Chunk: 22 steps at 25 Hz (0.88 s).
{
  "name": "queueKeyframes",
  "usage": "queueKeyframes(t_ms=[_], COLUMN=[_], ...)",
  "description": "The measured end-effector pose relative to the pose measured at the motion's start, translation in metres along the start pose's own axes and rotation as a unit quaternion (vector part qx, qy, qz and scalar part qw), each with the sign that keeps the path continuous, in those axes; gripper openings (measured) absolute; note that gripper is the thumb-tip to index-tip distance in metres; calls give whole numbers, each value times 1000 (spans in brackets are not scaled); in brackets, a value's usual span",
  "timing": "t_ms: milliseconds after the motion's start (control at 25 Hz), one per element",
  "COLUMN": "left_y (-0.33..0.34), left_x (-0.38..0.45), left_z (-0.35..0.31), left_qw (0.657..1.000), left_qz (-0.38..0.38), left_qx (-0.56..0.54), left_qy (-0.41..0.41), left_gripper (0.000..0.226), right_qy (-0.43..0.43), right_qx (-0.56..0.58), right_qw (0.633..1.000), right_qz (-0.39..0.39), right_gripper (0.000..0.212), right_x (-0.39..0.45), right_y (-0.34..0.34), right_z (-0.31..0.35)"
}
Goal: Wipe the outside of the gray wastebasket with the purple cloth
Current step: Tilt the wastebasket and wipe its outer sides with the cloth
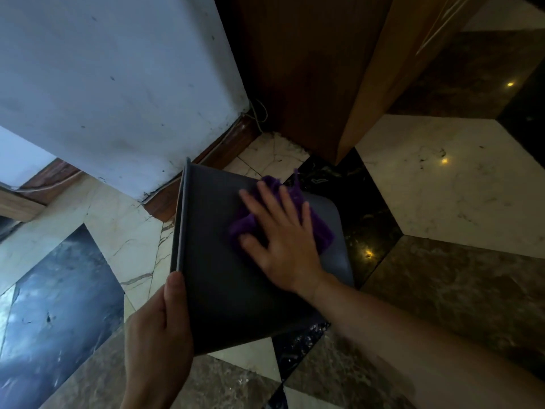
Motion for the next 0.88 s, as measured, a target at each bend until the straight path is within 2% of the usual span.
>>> queueKeyframes(t_ms=[120,200,320,400,440,560,640,760,800,880], left_y=[-5,-12,-22,-20,-15,6,22,32,33,30], left_x=[5,7,25,56,76,139,169,193,192,183], left_z=[8,5,-15,-31,-44,-80,-93,-97,-99,-105], left_qw=[999,998,989,977,975,974,967,987,989,993], left_qz=[6,16,124,186,197,158,135,84,70,59], left_qx=[-24,-49,-83,-103,-98,-116,-137,38,74,80], left_qy=[-29,-38,-8,-13,-27,-116,-165,-132,-107,-63], left_gripper=[61,53,29,40,38,24,34,38,44,52], right_qy=[83,114,138,144,142,134,144,202,226,260], right_qx=[-17,-10,27,48,50,37,35,73,93,149], right_qw=[996,993,990,988,988,990,989,976,969,952], right_qz=[0,0,-26,-35,-34,-21,-22,-35,-41,-67], right_gripper=[66,66,66,69,72,77,80,86,87,82], right_x=[5,5,2,-1,-2,1,3,2,1,-6], right_y=[-8,-11,-13,-16,-17,-18,-17,-11,-11,-11], right_z=[-48,-65,-77,-83,-85,-87,-88,-92,-93,-93])
Point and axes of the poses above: each hand's wrist, its own x-axis towards the middle knuckle, its own y-axis out of the palm, z = x × y, the point moved 3 cm from there along x, towards the middle knuckle, and after that the axes turned 9 degrees about z, right-handed, at the moved point
